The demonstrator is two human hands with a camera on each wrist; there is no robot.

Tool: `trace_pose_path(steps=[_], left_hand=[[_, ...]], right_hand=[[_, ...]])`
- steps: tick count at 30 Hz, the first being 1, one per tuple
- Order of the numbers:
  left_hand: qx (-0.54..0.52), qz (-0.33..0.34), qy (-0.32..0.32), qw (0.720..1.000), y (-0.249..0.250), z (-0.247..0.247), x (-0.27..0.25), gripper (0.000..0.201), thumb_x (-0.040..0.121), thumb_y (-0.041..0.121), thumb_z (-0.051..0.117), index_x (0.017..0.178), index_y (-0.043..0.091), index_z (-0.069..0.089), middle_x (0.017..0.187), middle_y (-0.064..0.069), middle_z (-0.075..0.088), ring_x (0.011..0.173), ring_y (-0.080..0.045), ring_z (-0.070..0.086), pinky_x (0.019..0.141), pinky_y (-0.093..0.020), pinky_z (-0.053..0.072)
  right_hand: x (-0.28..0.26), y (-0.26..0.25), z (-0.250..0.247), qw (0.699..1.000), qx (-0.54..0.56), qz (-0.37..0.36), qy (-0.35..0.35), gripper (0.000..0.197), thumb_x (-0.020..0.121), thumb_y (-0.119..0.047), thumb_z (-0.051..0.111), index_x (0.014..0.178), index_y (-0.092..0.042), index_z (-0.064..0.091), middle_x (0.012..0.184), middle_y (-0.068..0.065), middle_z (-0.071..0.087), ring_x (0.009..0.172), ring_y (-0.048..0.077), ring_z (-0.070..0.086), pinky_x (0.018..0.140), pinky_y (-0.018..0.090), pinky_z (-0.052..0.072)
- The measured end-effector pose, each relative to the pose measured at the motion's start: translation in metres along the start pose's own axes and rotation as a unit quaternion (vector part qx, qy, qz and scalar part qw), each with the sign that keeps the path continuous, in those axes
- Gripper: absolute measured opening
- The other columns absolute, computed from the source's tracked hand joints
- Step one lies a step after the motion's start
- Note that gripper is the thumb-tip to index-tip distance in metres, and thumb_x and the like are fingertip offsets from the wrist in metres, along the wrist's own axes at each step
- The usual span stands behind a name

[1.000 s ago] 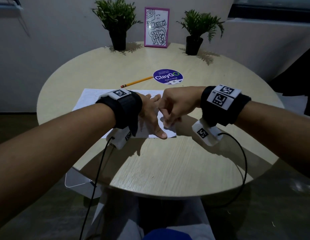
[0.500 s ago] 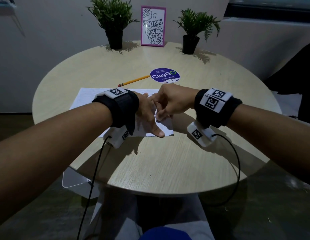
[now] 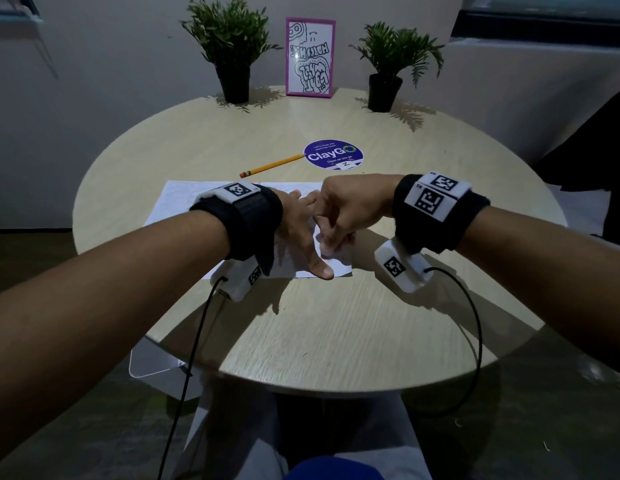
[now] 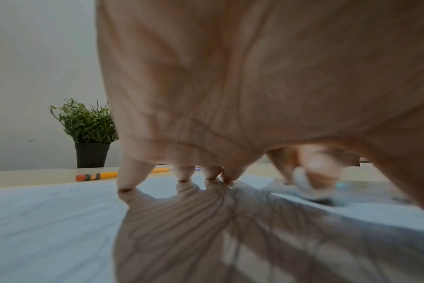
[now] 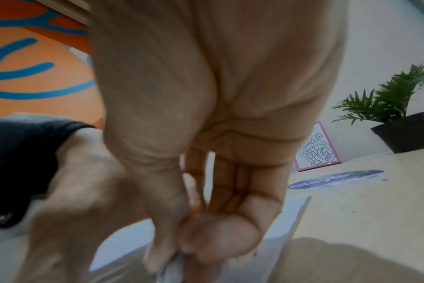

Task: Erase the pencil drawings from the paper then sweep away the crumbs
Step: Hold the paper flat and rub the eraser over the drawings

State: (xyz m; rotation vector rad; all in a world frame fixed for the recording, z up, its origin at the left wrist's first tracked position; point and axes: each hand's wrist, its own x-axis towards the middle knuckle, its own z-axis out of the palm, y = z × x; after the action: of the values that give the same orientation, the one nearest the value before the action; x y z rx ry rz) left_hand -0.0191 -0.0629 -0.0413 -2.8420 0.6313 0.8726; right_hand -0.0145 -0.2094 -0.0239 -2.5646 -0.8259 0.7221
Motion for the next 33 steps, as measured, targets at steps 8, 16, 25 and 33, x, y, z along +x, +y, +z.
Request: trace_pose_path(steps=[8,16,25,33], left_hand=[[0.012,0.015,-0.002,1.000,-0.003,0.003,0.004,0.132,0.038,0.097,0.061,0.152,0.051,0.014,0.163,0.008,-0.023,0.150,-0.030,-0.022,0.118,-0.063,0.002],[0.008,0.016,0.002,1.000,-0.001,0.002,-0.002,0.120,0.051,0.089,0.064,0.153,0.051,0.013,0.164,0.008,-0.021,0.150,-0.027,-0.023,0.119,-0.062,0.004],[0.022,0.015,-0.011,1.000,0.003,0.002,-0.007,0.126,0.044,0.094,0.059,0.153,0.049,0.016,0.164,0.005,-0.021,0.148,-0.031,-0.025,0.119,-0.062,0.000],[0.039,-0.007,0.005,0.999,0.014,-0.001,-0.026,0.107,0.072,0.078,0.061,0.157,0.041,0.008,0.166,-0.002,-0.014,0.151,-0.030,-0.018,0.120,-0.055,0.005]], right_hand=[[-0.009,0.001,0.005,0.999,0.014,-0.023,-0.018,0.016,0.079,-0.012,0.084,0.078,0.001,0.073,0.067,-0.003,0.074,0.061,0.015,0.070,0.062,0.024,0.056],[-0.009,-0.001,0.006,0.999,0.017,-0.038,-0.015,0.014,0.080,-0.014,0.083,0.075,-0.005,0.073,0.071,0.003,0.075,0.064,0.015,0.071,0.066,0.025,0.058],[-0.009,-0.004,0.004,0.998,-0.016,-0.036,-0.041,0.015,0.081,-0.017,0.083,0.075,-0.007,0.073,0.067,-0.007,0.073,0.061,0.010,0.069,0.060,0.018,0.052],[-0.008,-0.003,0.005,0.999,-0.012,-0.045,-0.025,0.017,0.081,-0.017,0.083,0.074,-0.006,0.072,0.069,0.000,0.074,0.062,0.016,0.070,0.061,0.023,0.054]])
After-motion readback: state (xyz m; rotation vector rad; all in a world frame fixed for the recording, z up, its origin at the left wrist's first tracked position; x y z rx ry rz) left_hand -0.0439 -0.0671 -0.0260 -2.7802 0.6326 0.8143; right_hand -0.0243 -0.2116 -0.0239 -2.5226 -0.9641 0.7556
